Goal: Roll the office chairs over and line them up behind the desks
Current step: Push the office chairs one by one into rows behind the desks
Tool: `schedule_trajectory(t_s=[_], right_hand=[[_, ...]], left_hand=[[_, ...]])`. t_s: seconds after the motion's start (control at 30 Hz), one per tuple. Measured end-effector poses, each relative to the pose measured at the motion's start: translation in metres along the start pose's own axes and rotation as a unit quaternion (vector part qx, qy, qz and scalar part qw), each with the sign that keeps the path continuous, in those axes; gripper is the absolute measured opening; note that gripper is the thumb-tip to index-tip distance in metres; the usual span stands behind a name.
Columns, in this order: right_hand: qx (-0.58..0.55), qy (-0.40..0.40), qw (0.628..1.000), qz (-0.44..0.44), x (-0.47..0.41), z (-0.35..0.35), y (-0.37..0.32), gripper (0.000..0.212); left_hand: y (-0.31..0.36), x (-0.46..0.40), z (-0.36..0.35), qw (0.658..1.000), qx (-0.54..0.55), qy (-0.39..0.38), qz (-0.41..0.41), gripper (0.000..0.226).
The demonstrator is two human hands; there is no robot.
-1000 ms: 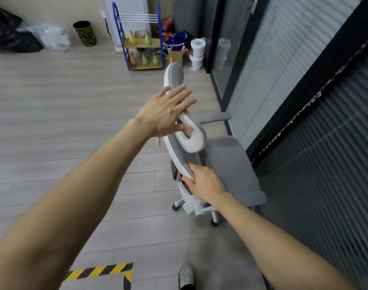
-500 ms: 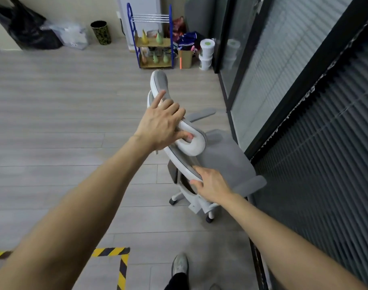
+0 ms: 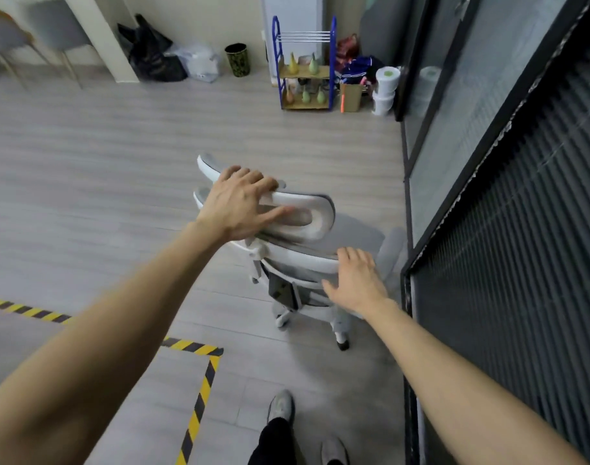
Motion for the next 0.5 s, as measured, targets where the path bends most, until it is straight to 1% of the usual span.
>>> schedule_trajectory(t_s=[0.07,0.1,0.13,0.2,0.27,0.4,0.5], right_hand=[[0.019,0.021,1.0,-0.005,0.004,-0.004,-0.007,0.095],[0.021,0.047,0.999,-0.007,0.006,-0.007,-0.011,0.104],[0.017,0.078,0.997,-0.009,0.007,-0.011,-0.016,0.107],[-0.004,0.131,0.991,-0.005,0.009,-0.018,-0.024,0.104],[-0.018,0.15,0.988,0.017,0.01,-0.025,-0.031,0.1],[-0.043,0.141,0.986,0.082,0.004,-0.032,-0.05,0.098],[-0.06,0.113,0.983,0.129,-0.007,-0.033,-0.077,0.094]], left_hand=[[-0.029,0.024,0.006,0.999,-0.008,-0.03,0.024,0.077],[-0.039,0.038,0.008,0.999,-0.01,-0.03,0.035,0.076],[-0.045,0.053,0.01,0.999,-0.008,-0.02,0.045,0.074],[-0.045,0.083,0.011,0.998,-0.011,0.014,0.066,0.069],[-0.039,0.11,0.013,0.994,-0.019,0.045,0.097,0.064],[-0.043,0.157,0.024,0.985,-0.027,0.086,0.148,0.057],[-0.054,0.191,0.032,0.976,-0.036,0.104,0.187,0.058]])
Point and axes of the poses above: each hand's wrist, its own x-axis away from the middle knuckle, its own z-axis out of the back of the hand, y = z × x, the point moved 2 cm from there along -x, towards the middle knuckle, and after that the axes turned 5 degrees about z, right-handed, at the moved point
